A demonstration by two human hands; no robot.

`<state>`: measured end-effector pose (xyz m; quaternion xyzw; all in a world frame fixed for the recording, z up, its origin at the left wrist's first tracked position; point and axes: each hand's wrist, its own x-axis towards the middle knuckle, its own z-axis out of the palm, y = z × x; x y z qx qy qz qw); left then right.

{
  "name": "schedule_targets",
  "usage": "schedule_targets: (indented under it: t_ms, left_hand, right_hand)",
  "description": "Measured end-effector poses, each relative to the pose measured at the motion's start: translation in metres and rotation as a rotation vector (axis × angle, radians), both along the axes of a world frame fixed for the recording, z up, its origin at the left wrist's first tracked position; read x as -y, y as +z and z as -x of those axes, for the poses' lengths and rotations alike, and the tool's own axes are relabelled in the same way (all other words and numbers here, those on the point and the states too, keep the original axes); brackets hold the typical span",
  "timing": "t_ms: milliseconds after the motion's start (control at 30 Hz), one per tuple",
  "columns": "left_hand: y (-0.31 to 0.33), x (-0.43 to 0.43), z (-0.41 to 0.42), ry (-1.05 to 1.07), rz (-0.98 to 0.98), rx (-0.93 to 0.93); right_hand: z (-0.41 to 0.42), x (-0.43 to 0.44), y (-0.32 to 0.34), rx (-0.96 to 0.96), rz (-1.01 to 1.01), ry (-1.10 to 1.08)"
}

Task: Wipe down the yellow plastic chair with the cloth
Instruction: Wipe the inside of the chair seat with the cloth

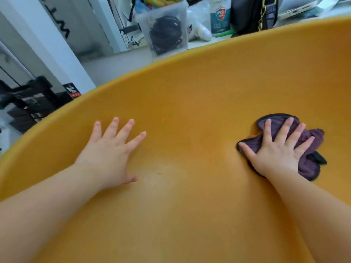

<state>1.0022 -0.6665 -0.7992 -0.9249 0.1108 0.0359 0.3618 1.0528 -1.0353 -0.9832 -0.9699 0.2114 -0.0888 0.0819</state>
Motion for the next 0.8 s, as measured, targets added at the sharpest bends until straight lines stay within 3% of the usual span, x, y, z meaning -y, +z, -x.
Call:
schedule_targets:
  t_ms: [167, 300, 400, 500, 633, 700, 800]
  left_hand:
    - [0.066, -0.065, 0.016, -0.046, -0.173, 0.088]
    - [0.076, -0.077, 0.017, 0.001, 0.083, 0.202]
    - [0.07, -0.078, 0.014, 0.114, 0.245, 0.229]
    - [0.067, -0.083, 0.013, 0.112, 0.12, 0.202]
    - [0.067, -0.074, 0.016, 0.143, 0.056, 0.172]
    - [0.069, -0.07, 0.017, 0.137, 0.067, 0.171]
    - [0.071, -0.067, 0.016, 0.164, 0.117, 0.182]
  right_hand:
    - [-0.027, -0.068, 0.001, 0.083, -0.183, 0.039]
    - [-0.03, -0.14, 0.007, 0.154, -0.247, 0.17]
    - [0.005, -0.213, 0.004, 0.133, -0.185, 0.497]
    - [0.054, -0.27, 0.007, 0.053, -0.231, 0.875]
    - [0.057, -0.251, -0.003, 0.118, -0.156, 1.135]
    - [0.014, -0.213, -0.007, 0.245, -0.011, 1.041]
    - [-0.057, -0.158, 0.017, 0.362, 0.132, 0.714]
